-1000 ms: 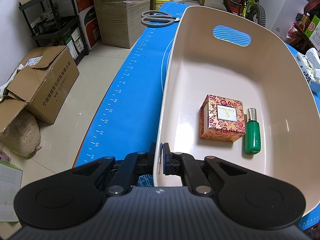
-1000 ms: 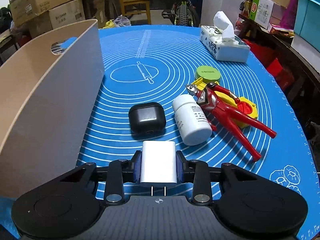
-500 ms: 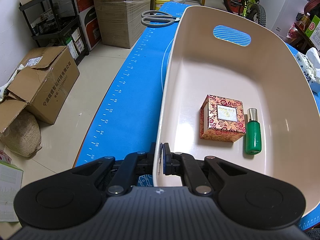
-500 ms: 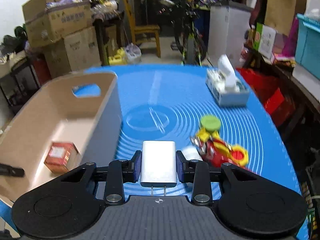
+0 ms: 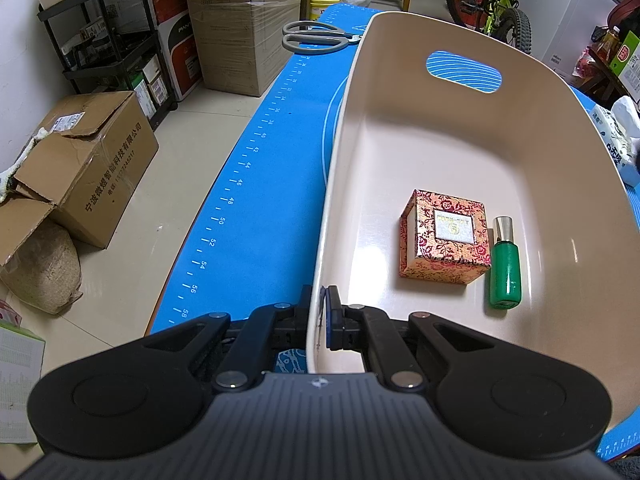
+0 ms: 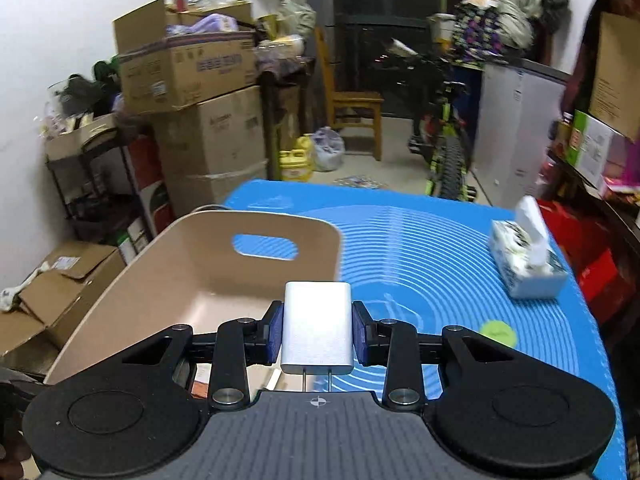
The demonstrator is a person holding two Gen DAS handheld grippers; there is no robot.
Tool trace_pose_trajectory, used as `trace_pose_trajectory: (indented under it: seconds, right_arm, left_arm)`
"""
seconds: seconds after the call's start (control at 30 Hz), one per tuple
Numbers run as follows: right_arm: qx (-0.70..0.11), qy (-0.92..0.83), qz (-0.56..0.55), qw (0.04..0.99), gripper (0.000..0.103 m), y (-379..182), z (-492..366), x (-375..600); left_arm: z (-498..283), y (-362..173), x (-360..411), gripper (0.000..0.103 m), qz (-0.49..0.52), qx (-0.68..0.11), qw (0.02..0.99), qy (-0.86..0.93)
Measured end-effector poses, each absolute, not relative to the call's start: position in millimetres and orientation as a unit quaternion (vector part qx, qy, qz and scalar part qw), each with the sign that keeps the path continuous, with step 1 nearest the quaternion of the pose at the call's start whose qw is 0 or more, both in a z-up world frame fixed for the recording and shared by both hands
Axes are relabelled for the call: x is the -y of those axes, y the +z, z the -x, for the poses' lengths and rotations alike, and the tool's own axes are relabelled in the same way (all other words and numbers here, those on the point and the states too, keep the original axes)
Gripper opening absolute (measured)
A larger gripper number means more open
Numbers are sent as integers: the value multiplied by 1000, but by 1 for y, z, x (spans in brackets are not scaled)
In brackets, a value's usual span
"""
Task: Organize rigid objects
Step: 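Carry the white charger into the basket and release it by the bottle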
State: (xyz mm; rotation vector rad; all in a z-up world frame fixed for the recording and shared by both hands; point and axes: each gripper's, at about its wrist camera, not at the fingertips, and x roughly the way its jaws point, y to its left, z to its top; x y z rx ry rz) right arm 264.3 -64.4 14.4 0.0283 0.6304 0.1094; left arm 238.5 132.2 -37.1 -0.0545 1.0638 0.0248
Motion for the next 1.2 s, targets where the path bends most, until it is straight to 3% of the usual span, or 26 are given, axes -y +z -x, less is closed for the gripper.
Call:
trace_pose_trajectory:
  seconds: [0.77, 1.2]
  right_arm:
    - [-418, 121, 98, 895, 42, -38, -309, -28]
    - [-473, 129, 94, 866, 42, -46, -324, -33]
  left_arm:
    - [-239, -37, -132, 7, 27, -508, 861, 9]
    - [-238, -38, -131, 7, 25, -508, 861, 9]
